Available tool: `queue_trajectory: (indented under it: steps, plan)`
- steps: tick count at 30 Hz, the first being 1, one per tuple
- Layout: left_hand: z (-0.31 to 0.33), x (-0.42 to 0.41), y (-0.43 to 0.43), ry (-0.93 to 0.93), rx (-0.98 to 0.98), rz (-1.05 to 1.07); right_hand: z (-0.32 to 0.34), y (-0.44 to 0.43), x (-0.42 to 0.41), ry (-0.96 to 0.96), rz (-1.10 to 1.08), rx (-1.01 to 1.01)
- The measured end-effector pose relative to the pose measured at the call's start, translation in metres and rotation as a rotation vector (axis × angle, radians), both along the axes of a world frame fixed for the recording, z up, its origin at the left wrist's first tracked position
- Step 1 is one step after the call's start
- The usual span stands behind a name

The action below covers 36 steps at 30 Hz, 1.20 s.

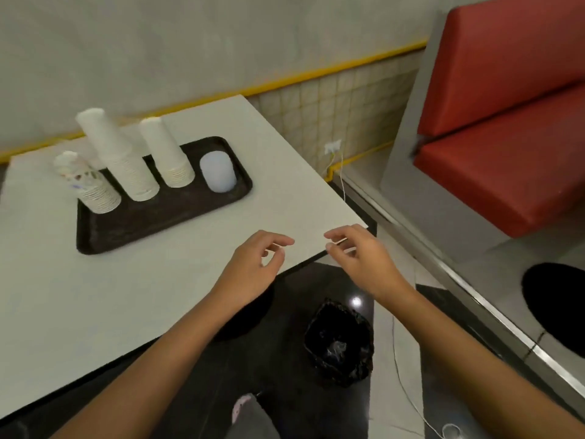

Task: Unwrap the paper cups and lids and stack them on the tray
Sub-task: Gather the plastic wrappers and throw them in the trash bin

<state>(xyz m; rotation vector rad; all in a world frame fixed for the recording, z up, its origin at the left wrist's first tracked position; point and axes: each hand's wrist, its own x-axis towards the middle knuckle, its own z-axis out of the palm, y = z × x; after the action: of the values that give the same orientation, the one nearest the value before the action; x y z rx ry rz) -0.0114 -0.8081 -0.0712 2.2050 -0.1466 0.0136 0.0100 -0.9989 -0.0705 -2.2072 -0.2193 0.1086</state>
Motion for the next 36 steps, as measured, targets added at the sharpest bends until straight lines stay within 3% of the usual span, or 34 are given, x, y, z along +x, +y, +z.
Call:
queue_trajectory:
  steps: [12,20,27,33,36]
  plan:
    - [0.078,0.056,0.175,-0.142,0.084,0.165,0.057,0.16,0.103,-0.205,0.233,0.129]
    - [0.122,0.125,0.308,-0.198,0.1,0.301,0.105,0.297,0.191,-0.255,0.294,0.213]
    - [0.12,0.188,0.404,-0.212,0.074,0.417,0.127,0.384,0.267,-0.222,0.324,0.276]
    - [0.096,0.245,0.459,-0.142,0.158,0.524,0.116,0.436,0.35,-0.134,0.37,0.129]
    - [0.075,0.275,0.479,-0.066,0.268,0.509,0.091,0.463,0.39,-0.061,0.394,-0.091]
